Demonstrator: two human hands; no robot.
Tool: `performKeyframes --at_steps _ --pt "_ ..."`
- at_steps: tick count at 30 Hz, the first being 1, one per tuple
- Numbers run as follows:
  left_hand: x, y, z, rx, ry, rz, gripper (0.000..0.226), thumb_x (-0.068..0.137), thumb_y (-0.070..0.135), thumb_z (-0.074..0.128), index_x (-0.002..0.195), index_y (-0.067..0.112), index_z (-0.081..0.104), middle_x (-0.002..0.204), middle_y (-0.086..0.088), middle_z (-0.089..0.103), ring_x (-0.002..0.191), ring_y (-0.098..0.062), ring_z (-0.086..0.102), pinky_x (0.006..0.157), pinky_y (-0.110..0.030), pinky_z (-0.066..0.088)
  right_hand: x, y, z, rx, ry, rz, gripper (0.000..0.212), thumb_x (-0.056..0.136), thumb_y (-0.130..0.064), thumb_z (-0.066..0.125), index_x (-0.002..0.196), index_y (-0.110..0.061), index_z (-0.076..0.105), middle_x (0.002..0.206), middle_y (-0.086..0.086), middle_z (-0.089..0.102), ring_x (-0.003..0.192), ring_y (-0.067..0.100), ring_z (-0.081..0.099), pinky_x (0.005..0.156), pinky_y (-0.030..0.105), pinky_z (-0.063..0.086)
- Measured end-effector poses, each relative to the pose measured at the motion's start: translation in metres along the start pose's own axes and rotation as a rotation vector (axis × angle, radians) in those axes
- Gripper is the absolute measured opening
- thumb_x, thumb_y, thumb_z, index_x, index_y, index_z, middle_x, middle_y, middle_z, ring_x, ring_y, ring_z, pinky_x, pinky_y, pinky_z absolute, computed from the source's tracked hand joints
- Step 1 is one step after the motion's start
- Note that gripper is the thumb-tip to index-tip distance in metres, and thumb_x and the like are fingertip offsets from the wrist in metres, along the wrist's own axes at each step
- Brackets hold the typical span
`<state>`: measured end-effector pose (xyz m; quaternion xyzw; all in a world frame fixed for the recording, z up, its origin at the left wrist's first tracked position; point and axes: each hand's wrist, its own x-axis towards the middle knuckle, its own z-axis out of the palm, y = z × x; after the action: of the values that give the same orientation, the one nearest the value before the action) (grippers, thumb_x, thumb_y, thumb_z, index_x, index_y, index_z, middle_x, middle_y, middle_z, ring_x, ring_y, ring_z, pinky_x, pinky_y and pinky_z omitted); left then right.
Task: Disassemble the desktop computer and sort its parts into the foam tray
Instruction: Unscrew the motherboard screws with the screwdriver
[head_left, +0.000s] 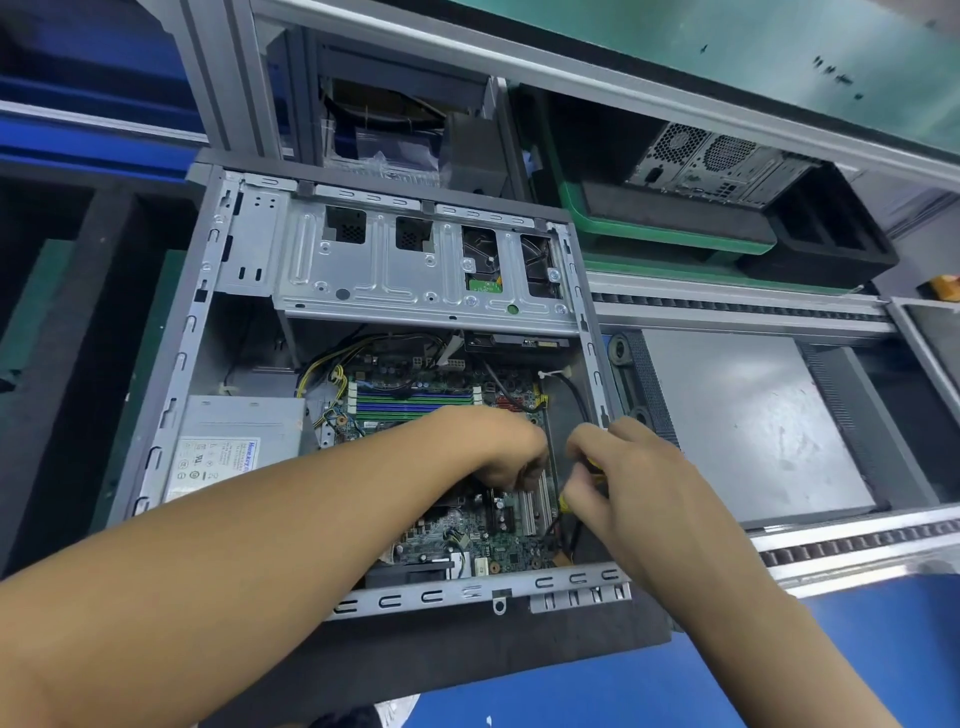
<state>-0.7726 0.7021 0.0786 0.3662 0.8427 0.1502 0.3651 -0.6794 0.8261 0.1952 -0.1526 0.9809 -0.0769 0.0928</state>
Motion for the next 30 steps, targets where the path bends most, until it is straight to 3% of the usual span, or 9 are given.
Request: performKeyframes --at_steps 5,10,13,15,18,20,24,27,30 --pt "-0.002 0.005 -0.001 -0.042 -0.131 0.012 0.047 0.078 0.013 0.081 0.121 0.019 0.065 0.088 0.007 0.063 0.083 -0.016 0.057 0.078 -0.027 0.047 0.003 0.005 -0.010 0.082 0.088 0.017 0.016 0.089 -0.031 0.045 0.085 -0.022 0.058 0.079 -0.002 0.047 0.069 0.023 0.052 0.064 0.044 0.047" --pt "-0.002 0.004 -0.003 -0.142 -0.152 0.052 0.057 0.074 0.019 0.086 0.124 0.017 0.060 0.107 -0.002 0.071 0.079 -0.014 0.058 0.060 -0.020 0.040 0.004 0.011 -0.016 0.114 0.248 0.068 0.010 0.090 -0.027 0.048 0.084 -0.026 0.057 0.079 -0.004 0.052 0.067 0.021 0.051 0.060 0.042 0.048" --pt "-0.002 0.006 -0.004 -0.142 -0.138 0.100 0.040 0.073 0.026 0.087 0.105 0.022 0.062 0.100 0.002 0.073 0.069 -0.005 0.058 0.059 -0.016 0.039 0.006 0.014 -0.017 0.130 0.287 0.074 0.011 0.091 -0.026 0.047 0.085 -0.024 0.056 0.079 -0.004 0.050 0.065 0.021 0.050 0.058 0.042 0.047" --pt "-0.001 0.008 -0.004 -0.138 -0.110 0.123 0.031 0.074 0.029 0.086 0.088 0.026 0.058 0.093 0.003 0.075 0.070 -0.009 0.063 0.061 -0.020 0.044 0.007 0.015 -0.017 0.163 0.294 0.076 0.012 0.090 -0.026 0.046 0.084 -0.024 0.055 0.077 -0.004 0.050 0.066 0.020 0.049 0.058 0.041 0.045" --pt "-0.003 0.010 -0.006 -0.182 -0.120 0.144 0.031 0.076 0.032 0.084 0.098 0.018 0.067 0.086 -0.002 0.077 0.079 -0.018 0.071 0.071 -0.028 0.052 0.007 0.017 -0.016 0.197 0.309 0.079 0.011 0.091 -0.024 0.047 0.082 -0.025 0.054 0.075 -0.005 0.049 0.066 0.019 0.048 0.057 0.039 0.042" --pt "-0.003 0.010 -0.005 -0.235 -0.126 0.147 0.035 0.080 0.031 0.081 0.108 0.012 0.069 0.079 -0.003 0.076 0.073 -0.017 0.071 0.071 -0.028 0.054 0.007 0.017 -0.015 0.209 0.317 0.080 0.010 0.091 -0.023 0.048 0.083 -0.025 0.054 0.076 -0.005 0.049 0.066 0.019 0.048 0.058 0.039 0.042" --pt "0.000 0.008 -0.002 -0.370 -0.102 0.141 0.012 0.091 0.015 0.070 0.093 0.003 0.070 0.074 -0.006 0.073 0.066 -0.018 0.072 0.072 -0.035 0.061 0.008 0.016 -0.013 0.219 0.319 0.084 0.010 0.091 -0.024 0.048 0.084 -0.027 0.054 0.079 -0.006 0.051 0.067 0.018 0.049 0.058 0.039 0.043" --pt "0.001 0.006 0.001 -0.388 -0.102 0.093 0.014 0.092 0.010 0.067 0.095 -0.003 0.068 0.078 -0.011 0.073 0.068 -0.023 0.073 0.075 -0.038 0.062 0.009 0.016 -0.012 0.227 0.346 0.087 0.010 0.091 -0.025 0.048 0.083 -0.026 0.053 0.080 -0.008 0.051 0.064 0.015 0.047 0.057 0.037 0.040" --pt "0.001 0.002 0.005 -0.396 -0.137 0.018 0.017 0.096 0.013 0.063 0.093 -0.004 0.065 0.073 -0.010 0.071 0.058 -0.019 0.069 0.069 -0.037 0.060 0.009 0.014 -0.012 0.248 0.384 0.090 0.010 0.091 -0.028 0.048 0.083 -0.024 0.053 0.076 -0.009 0.052 0.062 0.012 0.046 0.056 0.034 0.035"
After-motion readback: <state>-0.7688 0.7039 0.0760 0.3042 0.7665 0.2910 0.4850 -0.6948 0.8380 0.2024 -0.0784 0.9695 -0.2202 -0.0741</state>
